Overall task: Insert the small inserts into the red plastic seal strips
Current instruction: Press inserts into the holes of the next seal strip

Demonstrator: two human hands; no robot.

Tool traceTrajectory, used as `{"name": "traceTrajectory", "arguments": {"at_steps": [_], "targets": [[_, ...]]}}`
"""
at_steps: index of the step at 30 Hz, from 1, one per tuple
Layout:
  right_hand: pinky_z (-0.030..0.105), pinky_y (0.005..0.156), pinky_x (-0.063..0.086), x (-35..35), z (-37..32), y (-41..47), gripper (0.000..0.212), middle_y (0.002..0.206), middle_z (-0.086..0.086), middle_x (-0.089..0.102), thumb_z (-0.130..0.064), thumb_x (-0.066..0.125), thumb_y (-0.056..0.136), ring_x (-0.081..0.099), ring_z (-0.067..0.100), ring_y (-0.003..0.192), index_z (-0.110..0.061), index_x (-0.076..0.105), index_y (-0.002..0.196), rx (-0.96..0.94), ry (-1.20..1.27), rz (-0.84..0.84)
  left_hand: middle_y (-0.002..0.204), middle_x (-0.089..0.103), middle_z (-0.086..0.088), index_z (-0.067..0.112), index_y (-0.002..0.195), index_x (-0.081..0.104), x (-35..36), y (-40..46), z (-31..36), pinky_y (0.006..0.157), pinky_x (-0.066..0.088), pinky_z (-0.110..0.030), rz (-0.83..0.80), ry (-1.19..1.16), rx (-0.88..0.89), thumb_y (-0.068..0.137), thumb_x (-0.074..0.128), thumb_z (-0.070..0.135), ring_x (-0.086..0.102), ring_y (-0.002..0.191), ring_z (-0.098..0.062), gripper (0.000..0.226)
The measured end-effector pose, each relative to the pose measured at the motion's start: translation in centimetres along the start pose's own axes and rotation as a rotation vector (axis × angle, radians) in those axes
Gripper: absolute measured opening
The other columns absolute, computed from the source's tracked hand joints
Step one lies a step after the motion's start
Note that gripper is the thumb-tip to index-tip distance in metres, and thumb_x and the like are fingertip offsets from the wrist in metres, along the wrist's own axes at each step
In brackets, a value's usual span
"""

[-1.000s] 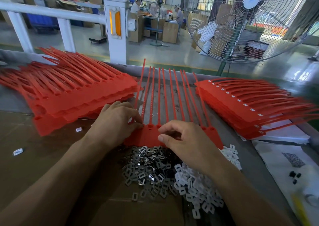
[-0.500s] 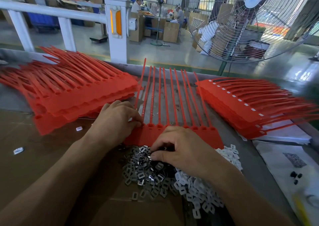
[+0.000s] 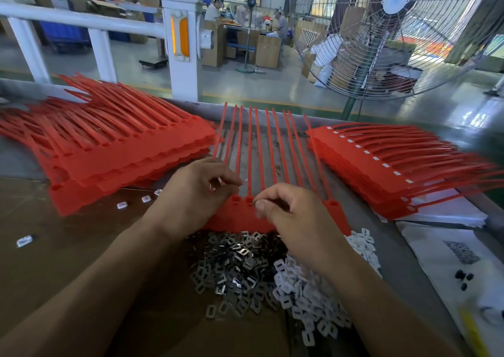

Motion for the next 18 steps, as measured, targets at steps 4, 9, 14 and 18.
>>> {"name": "traceTrajectory", "arguments": {"at_steps": [4,9,14,18], "targets": [[0.024,0.076,0.046,-0.3,0.7,0.2,0.015,0.088,-0.018,0.074,-0.03,0.061,0.103,0.066,-0.003,0.081,-0.032,0.073,0.095,0.097,0.122,0.007,0.093,0.065,0.015,0.031,0.096,0.075,1.3,-0.7,2.1,0.071,0.044,-0.012,-0.081,-0.081,0.105,0.085,0.079,0.019,0.063,0.085,-0.01,0.017],[0.028,0.078,0.046,-0.1,0.9,0.2,0.018,0.086,-0.015,0.074,-0.033,0.059,0.104,0.067,-0.003,0.079,-0.032,0.073,0.094,0.135,0.156,-0.011,0.092,0.065,0.015,0.032,0.096,0.073,1.6,-1.1,3.6,0.073,0.044,-0.016,-0.09,-0.024,0.215,0.087,0.078,0.02,0.061,0.085,-0.011,0.015],[0.028,0.078,0.045,0.1,0.8,0.2,0.019,0.086,-0.015,0.075,-0.033,0.058,0.105,0.066,-0.006,0.077,-0.031,0.073,0.093,0.143,0.166,-0.032,0.091,0.064,0.018,0.03,0.096,0.072,1.5,-1.2,4.2,0.083,0.049,-0.036,-0.077,0.059,0.277,0.088,0.076,0.024,0.06,0.087,-0.007,0.011],[0.026,0.076,0.045,0.1,0.9,0.2,0.019,0.085,-0.015,0.075,-0.033,0.057,0.105,0.066,-0.005,0.076,-0.031,0.072,0.094,0.152,0.173,-0.032,0.091,0.065,0.016,0.027,0.097,0.073,1.2,-1.2,4.3,0.083,0.049,-0.032,-0.062,0.065,0.3,0.088,0.076,0.025,0.059,0.087,-0.007,0.009]]}}
Point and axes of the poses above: each hand's wrist, its own y-axis towards the middle knuckle, its own x-axis out of the palm, z = x × y, the point moved 7 cm from there along y, towards the middle knuckle
